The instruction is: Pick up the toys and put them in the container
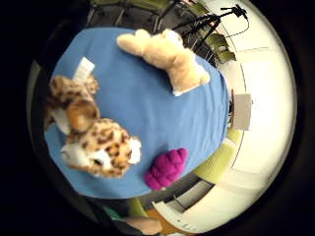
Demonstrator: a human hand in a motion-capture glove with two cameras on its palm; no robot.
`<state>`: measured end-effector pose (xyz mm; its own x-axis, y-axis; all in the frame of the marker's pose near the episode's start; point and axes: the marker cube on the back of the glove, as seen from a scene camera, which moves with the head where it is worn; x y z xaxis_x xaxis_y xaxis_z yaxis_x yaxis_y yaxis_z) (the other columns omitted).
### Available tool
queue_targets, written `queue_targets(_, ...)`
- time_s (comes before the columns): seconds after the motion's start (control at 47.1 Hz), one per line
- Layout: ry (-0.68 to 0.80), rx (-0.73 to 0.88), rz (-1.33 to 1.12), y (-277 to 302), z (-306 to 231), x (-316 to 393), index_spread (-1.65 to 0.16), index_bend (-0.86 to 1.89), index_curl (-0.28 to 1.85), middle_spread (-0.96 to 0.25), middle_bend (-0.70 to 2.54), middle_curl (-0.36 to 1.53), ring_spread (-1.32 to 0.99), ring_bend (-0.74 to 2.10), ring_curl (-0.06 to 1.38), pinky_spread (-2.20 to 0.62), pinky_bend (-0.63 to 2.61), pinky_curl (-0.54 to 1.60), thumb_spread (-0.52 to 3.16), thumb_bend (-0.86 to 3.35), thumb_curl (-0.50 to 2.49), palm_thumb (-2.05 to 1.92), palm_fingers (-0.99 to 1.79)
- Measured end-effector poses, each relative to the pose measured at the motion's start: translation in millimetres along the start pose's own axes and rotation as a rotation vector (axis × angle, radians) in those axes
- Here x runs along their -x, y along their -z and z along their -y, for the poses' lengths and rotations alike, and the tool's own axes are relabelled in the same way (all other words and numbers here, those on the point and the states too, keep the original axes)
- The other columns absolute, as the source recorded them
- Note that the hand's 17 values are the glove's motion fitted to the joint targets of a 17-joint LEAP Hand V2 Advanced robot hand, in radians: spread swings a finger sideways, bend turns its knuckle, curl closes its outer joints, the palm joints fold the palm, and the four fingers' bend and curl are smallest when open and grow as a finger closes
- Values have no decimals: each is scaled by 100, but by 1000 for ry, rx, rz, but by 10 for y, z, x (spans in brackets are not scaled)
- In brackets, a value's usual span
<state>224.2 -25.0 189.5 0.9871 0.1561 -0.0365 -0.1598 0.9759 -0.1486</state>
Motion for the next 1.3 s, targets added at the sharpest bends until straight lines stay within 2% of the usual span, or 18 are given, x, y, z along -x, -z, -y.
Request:
queue_targets(0.234,-40,86,14,-480,-38,-153,-26,18,33,-15,19,33,-38,20,21,-16,63,35,95,-9,9,-13,5)
queue_targets(0.361,-65,61,48,-592,-18,-278,-29,21,35,-14,16,32,-38,19,22,-15,67,36,97,-4,12,-3,5)
queue_targets(0.467,-72,64,71,-596,-31,-284,-34,42,40,-15,14,30,-40,21,22,-18,67,35,108,6,17,15,29)
queue_targets(0.489,-73,66,74,-591,-32,-280,-34,38,39,-15,14,30,-39,18,21,-17,67,34,107,3,17,10,21)
queue_targets(0.552,-72,65,81,-557,-43,-253,-35,50,44,-17,16,29,-45,33,24,-22,69,34,115,11,20,24,54)
queue_targets(0.637,-53,20,58,-481,-85,-191,-35,53,47,-20,20,30,-48,37,26,-27,69,35,123,16,23,33,64)
queue_targets(0.744,-44,-34,33,-390,-75,-164,-34,38,48,-23,27,33,-51,50,30,-34,78,36,128,24,30,48,85)
queue_targets(0.807,-41,-15,21,-419,-79,-150,-34,18,44,-29,38,37,-51,75,37,-39,76,35,116,26,36,57,113)
queue_targets(0.85,-38,1,23,-432,-71,-146,-34,15,44,-30,37,37,-50,76,38,-40,78,37,114,25,38,58,105)
queue_targets(0.871,-36,10,29,-432,-63,-142,-35,11,43,-32,50,42,-49,88,44,-43,74,36,110,26,40,61,125)
queue_targets(0.914,-29,33,50,-416,-46,-125,-35,10,43,-33,55,44,-48,93,46,-44,74,38,106,26,42,63,123)
queue_targets(0.956,-19,53,69,-375,-42,-87,-35,14,44,-34,68,49,-47,100,49,-45,73,38,102,26,45,63,133)
queue_targets(1.105,9,58,69,-38,-14,92,-34,23,49,-33,85,57,-44,110,54,-47,75,40,92,25,52,62,133)
queue_targets(1.296,65,-46,50,953,89,619,-34,33,57,-32,93,61,-41,118,57,-48,78,42,81,24,61,60,128)
